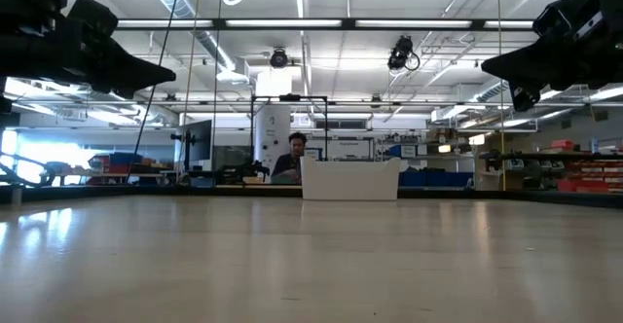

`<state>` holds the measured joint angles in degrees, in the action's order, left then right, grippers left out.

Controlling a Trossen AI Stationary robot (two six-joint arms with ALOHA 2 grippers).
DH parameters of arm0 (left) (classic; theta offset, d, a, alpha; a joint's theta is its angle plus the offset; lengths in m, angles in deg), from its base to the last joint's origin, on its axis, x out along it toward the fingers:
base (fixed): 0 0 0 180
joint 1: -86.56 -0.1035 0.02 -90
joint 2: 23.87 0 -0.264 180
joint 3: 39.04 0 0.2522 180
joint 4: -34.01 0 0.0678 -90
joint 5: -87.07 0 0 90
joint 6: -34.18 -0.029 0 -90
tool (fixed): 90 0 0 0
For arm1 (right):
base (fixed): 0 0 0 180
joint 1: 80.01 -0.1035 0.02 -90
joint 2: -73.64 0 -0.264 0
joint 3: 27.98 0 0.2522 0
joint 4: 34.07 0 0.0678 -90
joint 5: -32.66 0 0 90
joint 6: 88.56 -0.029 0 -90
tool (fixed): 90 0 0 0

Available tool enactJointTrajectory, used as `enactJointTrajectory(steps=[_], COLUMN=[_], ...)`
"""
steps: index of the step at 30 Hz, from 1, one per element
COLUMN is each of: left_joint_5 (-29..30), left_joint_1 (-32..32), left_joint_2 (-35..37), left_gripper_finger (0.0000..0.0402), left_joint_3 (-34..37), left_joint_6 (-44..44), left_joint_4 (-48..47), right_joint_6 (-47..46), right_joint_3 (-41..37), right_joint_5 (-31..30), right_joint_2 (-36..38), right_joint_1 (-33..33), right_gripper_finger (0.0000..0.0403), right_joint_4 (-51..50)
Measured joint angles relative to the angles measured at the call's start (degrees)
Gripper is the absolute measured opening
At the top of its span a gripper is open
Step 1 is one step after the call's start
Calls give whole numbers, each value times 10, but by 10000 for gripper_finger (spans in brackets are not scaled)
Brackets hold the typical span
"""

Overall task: Pick and place USB-C Cables
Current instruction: Return to Home Position

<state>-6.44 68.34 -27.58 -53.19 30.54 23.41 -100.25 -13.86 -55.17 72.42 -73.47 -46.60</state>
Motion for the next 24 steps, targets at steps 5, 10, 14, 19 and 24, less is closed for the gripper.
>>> enactJointTrajectory(steps=[5,10,14,19,24], left_joint_5=[0,1,1,2,3], left_joint_1=[0,0,0,0,0], left_joint_2=[0,0,0,0,0], left_gripper_finger=[42,34,30,34,40], left_joint_3=[0,0,0,0,0], left_joint_6=[0,0,0,0,0], left_joint_4=[11,14,15,16,16], right_joint_6=[-4,-3,-2,-2,-2], right_joint_3=[0,0,0,0,0], right_joint_5=[0,0,0,0,0], right_joint_2=[0,0,0,0,0], right_joint_1=[0,0,0,0,0], right_gripper_finger=[7,7,7,7,7], right_joint_4=[2,4,4,4,4])
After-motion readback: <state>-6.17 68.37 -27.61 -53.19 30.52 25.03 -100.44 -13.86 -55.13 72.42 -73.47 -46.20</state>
